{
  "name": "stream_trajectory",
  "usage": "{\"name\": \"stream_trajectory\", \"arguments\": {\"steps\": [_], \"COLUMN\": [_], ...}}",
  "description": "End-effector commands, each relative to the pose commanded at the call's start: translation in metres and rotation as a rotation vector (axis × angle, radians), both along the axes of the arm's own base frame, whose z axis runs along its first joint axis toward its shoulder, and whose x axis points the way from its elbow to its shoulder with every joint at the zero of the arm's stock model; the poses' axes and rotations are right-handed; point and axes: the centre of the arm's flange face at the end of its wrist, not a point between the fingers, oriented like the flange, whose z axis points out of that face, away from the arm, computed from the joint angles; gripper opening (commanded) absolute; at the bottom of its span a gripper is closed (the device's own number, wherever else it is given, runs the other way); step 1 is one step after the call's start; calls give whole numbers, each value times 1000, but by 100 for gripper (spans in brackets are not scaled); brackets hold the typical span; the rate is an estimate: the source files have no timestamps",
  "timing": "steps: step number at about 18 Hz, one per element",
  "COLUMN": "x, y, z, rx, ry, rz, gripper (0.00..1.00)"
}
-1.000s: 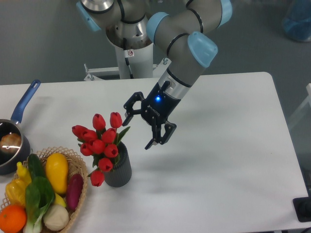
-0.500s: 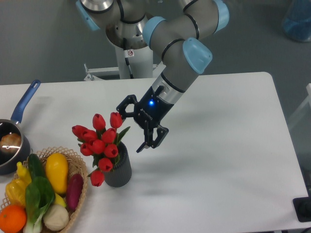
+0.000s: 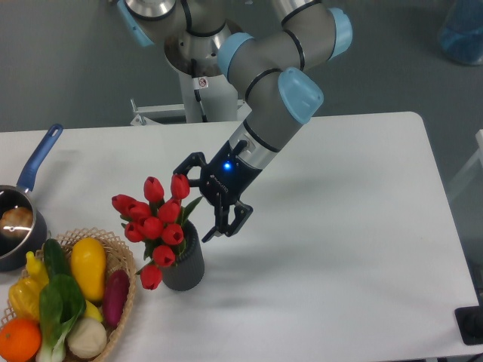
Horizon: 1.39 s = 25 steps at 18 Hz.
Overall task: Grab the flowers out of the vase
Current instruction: 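Lower the open gripper around the tulip stems just above the vase rim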
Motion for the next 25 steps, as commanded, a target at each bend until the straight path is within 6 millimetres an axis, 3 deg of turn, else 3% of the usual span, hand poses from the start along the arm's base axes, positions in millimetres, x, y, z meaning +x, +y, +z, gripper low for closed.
{"name": "stream_trajectory", "arguments": {"steps": [6, 19, 25], "x": [0, -2, 7], "y": [13, 15, 22], "z": [-4, -5, -9], "rx": [5, 31, 30], "ry": [6, 44, 41], "rz": [-27, -68, -91], "gripper": [100, 100, 100]}}
